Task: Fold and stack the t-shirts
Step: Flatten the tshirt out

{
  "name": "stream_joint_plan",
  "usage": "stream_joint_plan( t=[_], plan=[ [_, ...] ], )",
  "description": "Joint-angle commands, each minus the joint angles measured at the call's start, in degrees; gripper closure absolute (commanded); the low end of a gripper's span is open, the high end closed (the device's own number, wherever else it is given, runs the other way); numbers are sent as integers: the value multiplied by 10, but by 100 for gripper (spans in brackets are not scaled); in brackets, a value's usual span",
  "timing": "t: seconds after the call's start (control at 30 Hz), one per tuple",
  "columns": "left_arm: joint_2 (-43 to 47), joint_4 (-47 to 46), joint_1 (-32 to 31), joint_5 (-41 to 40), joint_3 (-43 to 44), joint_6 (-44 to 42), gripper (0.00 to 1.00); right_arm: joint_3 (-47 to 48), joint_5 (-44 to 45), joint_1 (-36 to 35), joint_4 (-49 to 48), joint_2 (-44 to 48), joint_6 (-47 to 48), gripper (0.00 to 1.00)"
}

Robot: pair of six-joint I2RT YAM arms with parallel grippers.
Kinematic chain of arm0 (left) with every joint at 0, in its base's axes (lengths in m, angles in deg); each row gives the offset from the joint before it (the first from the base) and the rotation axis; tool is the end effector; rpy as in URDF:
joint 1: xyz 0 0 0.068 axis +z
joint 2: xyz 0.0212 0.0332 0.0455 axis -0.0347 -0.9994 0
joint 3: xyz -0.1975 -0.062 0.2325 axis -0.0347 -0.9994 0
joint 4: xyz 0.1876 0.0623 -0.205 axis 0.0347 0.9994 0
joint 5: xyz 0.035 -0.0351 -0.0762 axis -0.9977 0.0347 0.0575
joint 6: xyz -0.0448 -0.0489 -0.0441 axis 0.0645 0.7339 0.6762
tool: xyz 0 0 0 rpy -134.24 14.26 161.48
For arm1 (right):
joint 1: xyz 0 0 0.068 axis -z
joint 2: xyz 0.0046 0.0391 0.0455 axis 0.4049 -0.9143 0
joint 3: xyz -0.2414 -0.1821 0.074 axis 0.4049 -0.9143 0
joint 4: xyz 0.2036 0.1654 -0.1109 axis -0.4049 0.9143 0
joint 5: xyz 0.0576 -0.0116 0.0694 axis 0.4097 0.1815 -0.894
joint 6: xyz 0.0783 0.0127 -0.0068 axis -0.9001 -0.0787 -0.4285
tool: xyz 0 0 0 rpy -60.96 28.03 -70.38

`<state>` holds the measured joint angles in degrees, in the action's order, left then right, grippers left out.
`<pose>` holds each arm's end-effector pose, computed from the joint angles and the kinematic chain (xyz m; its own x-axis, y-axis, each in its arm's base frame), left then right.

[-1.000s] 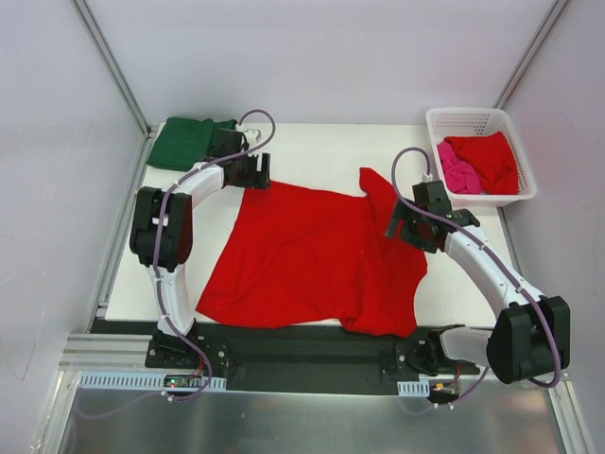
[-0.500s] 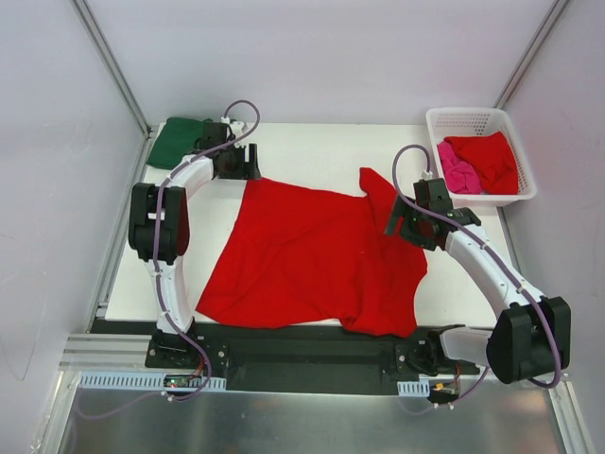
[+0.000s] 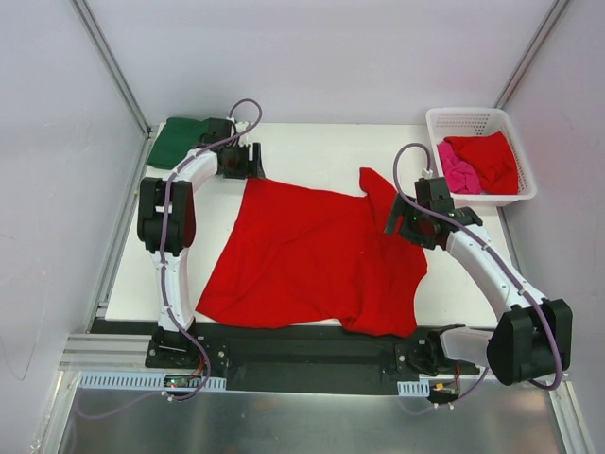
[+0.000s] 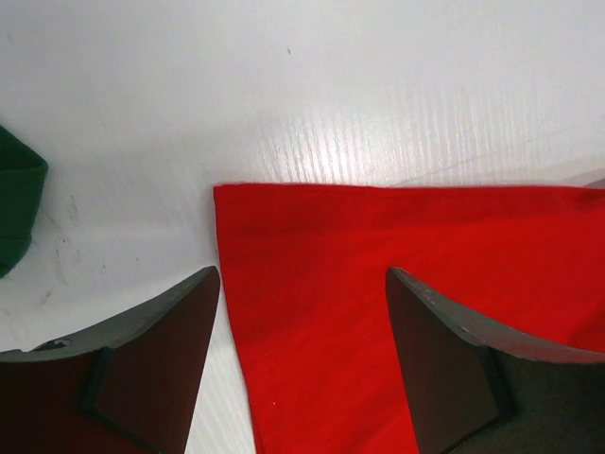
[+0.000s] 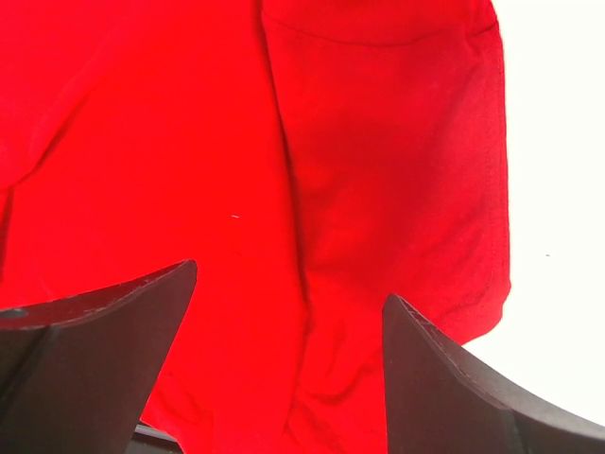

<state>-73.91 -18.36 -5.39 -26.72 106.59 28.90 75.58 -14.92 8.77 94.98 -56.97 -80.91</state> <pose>0.5506 -0.0956 0.2001 -0.6968 0.0100 -0.7172 0.3209 0.8986 -0.2993 0.2797 0.0729 0.2677 -0.7724 0.0402 -0.6339 -0.0538 0.9903 0.1283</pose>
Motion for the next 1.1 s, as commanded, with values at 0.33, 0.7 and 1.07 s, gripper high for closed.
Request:
stream_joint_plan(
  t=[0.33, 0.7, 1.07],
  plan=[
    [-48, 64, 18, 41, 77, 28, 32, 39, -13, 4, 15, 31, 5, 16],
    [-88, 93, 18, 62, 123, 45, 34, 51, -15, 5, 26, 39, 7, 15],
    [-101, 110, 18, 67, 144, 46, 65, 58, -16, 5, 29, 39, 10, 15]
  ],
)
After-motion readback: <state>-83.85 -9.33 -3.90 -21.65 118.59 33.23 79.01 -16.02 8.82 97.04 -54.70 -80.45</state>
